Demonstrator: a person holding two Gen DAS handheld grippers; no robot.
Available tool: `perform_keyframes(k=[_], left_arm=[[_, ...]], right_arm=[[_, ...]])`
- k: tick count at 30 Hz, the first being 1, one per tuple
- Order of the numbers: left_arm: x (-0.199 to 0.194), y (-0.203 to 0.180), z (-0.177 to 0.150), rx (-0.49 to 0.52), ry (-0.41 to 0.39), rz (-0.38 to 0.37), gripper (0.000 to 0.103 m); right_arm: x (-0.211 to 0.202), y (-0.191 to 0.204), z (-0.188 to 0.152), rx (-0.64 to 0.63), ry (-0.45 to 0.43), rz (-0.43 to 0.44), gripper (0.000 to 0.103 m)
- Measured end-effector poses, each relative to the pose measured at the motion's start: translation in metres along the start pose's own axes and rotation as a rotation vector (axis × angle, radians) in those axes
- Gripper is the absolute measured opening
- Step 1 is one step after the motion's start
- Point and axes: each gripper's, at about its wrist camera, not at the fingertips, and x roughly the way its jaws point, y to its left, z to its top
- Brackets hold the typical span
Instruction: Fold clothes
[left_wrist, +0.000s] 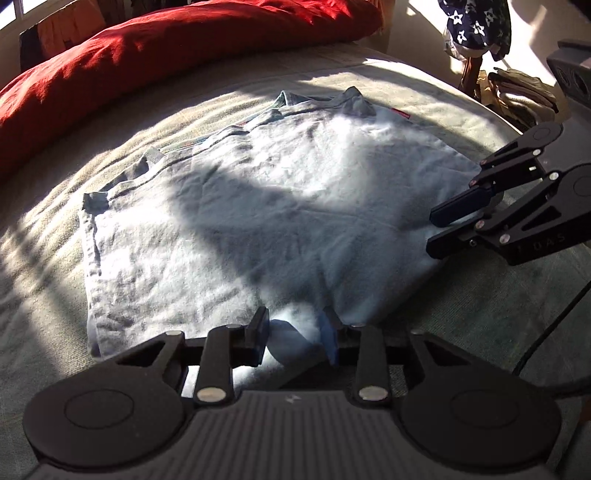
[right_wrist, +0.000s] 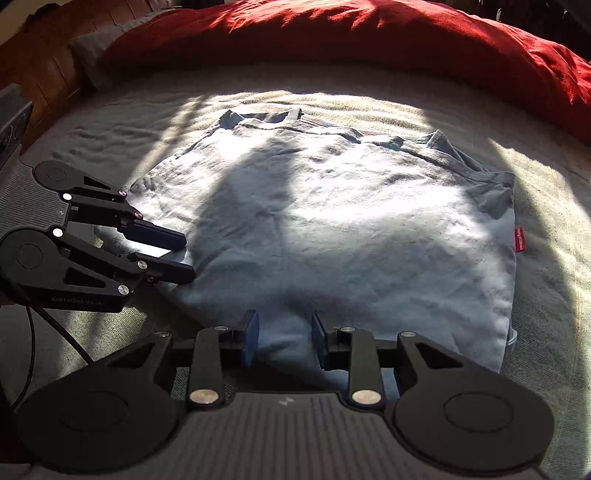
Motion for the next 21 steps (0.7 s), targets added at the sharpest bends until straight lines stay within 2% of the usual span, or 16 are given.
perform_keyframes(k=[4,6,8,12,13,16,21], left_arm=[[-0.018,0.010,-0.011,0.022,0.098,0.083,0.038],[-0.030,0.019,-0.008,-0.010,0.105,0.114,0.032],[-0.040,0.029,-0.002,-0.071,0.070,0.099,0.033],[-0.030,0.036,0.011,-0.121,0.035,0.120,0.036],[-0.022,0.039,0.011,-0.151,0.053,0.141,0.035],[-0.010,0.051,-0.005,-0.249,0.102,0.142,0.038],[-0.026,0.063,-0.026,-0.294,0.137,0.166,0.038]], right_arm=[[-0.018,-0.024,-0.019,0.035,0.047,-0.063,0.036],[-0.027,-0.029,-0.022,0.040,0.063,-0.102,0.036],[-0.037,-0.034,-0.021,0.059,0.047,-0.114,0.037],[-0.037,-0.027,-0.005,0.055,-0.026,-0.101,0.037],[-0.032,-0.023,0.000,0.052,-0.036,-0.092,0.037],[-0.020,-0.009,0.011,0.033,-0.056,-0.053,0.037],[-0.007,-0.002,0.001,0.028,0.017,-0.064,0.037]])
